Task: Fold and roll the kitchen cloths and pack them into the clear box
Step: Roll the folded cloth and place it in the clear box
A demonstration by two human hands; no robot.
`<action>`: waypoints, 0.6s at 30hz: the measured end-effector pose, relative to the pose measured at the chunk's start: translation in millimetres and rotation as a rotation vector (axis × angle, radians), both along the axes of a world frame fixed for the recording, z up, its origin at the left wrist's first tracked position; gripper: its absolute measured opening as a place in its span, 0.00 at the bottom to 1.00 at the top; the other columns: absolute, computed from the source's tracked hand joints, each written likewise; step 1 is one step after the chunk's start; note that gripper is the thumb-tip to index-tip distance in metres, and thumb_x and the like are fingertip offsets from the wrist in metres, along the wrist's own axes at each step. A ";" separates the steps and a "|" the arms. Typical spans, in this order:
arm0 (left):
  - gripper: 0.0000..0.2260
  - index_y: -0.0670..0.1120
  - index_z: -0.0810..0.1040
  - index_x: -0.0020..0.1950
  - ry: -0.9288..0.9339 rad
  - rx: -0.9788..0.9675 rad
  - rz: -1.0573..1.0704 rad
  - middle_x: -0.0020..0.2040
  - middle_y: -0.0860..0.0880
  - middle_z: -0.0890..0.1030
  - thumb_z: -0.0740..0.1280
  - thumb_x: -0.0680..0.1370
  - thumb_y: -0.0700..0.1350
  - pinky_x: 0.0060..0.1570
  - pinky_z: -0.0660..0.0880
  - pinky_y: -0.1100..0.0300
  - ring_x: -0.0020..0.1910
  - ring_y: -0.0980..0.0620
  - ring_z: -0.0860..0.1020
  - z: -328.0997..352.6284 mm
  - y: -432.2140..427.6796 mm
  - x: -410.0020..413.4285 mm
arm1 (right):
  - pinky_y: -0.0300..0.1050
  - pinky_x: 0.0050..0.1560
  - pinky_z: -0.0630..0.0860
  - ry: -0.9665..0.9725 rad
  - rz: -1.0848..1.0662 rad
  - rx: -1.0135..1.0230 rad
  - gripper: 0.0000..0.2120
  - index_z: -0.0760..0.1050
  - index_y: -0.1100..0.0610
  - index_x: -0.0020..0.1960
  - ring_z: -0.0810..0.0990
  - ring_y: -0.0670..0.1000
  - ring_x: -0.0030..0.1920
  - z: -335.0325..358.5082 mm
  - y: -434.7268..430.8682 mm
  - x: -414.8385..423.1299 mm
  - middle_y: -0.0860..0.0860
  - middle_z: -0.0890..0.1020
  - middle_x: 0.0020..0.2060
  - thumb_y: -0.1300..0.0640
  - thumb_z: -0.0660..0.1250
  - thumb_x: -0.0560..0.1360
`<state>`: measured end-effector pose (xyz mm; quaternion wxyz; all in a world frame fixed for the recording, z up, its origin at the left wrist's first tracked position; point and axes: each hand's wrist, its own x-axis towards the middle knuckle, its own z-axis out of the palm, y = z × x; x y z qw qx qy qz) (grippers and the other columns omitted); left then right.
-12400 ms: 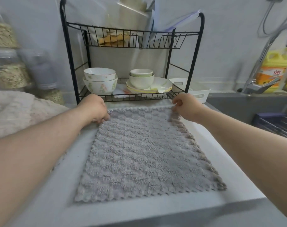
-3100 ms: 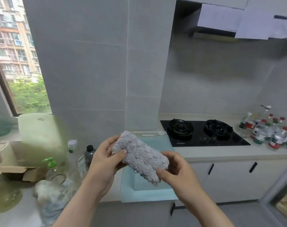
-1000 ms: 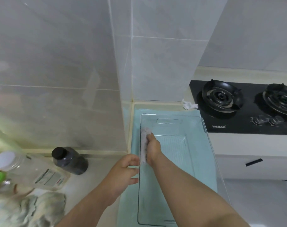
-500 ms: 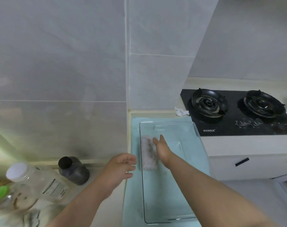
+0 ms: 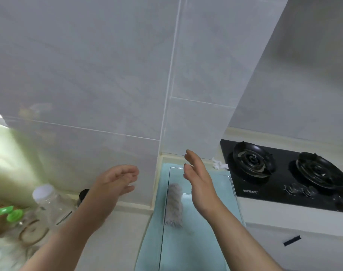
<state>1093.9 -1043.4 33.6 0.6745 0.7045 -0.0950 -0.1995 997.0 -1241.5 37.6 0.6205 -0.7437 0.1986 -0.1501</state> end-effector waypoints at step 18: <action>0.11 0.50 0.80 0.57 -0.083 0.080 0.757 0.54 0.53 0.83 0.65 0.79 0.38 0.57 0.77 0.58 0.55 0.54 0.80 22.6 33.2 -234.4 | 0.44 0.68 0.68 -0.095 0.754 -0.020 0.24 0.70 0.41 0.68 0.72 0.36 0.64 19.5 -0.7 -80.4 0.37 0.76 0.63 0.43 0.61 0.72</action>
